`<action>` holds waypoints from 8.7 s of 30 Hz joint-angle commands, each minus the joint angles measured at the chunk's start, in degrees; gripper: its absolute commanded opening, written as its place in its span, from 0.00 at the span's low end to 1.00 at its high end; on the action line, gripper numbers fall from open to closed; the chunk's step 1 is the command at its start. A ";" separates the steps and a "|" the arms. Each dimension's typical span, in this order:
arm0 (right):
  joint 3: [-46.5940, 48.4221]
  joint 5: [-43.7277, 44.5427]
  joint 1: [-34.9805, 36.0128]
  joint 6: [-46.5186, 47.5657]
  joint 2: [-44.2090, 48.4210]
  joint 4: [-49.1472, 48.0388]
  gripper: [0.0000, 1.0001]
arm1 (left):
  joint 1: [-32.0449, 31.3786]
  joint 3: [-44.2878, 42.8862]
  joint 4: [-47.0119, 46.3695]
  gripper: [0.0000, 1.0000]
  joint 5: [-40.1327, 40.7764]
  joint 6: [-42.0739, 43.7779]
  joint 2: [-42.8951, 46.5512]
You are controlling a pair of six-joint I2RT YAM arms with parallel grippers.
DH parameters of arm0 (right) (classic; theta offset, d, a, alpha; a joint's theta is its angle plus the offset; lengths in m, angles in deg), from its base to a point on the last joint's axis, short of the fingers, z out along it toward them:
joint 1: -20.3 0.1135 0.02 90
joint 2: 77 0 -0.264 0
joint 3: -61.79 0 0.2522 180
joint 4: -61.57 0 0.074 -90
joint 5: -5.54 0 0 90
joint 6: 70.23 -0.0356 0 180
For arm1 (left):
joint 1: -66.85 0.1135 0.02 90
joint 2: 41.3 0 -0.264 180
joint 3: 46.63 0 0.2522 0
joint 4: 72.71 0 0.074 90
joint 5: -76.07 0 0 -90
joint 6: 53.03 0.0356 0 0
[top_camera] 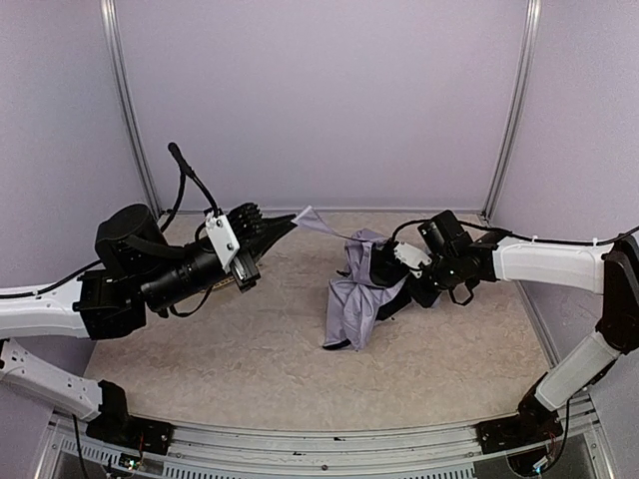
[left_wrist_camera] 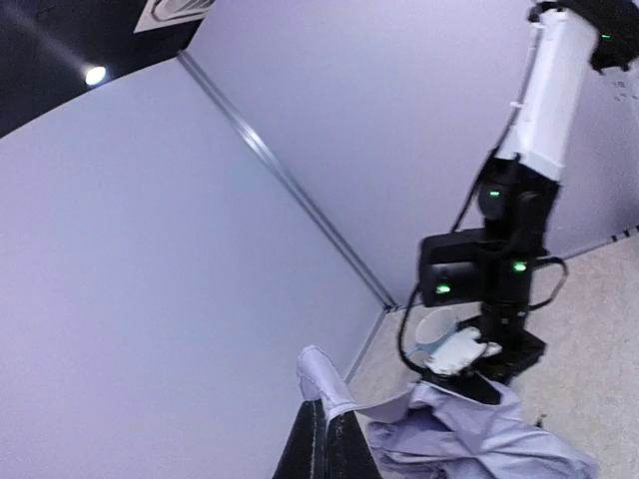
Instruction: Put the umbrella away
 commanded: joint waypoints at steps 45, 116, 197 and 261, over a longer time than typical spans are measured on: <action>18.47 -4.22 -1.47 9.70 8.26 -19.53 0.00 | 5.86 10.99 -42.82 0.57 -37.67 -34.93 -26.50; 25.36 -11.42 -9.97 6.02 12.00 -5.30 0.00 | 13.82 14.16 -6.97 0.00 -38.22 -19.30 -20.35; 6.72 -34.59 14.38 3.03 -25.79 18.30 0.00 | 6.18 17.33 2.81 0.50 -19.06 -6.75 -6.98; -13.85 8.05 30.94 25.91 -4.15 -21.79 0.96 | 13.86 -14.73 48.95 0.45 -53.14 -21.59 -62.96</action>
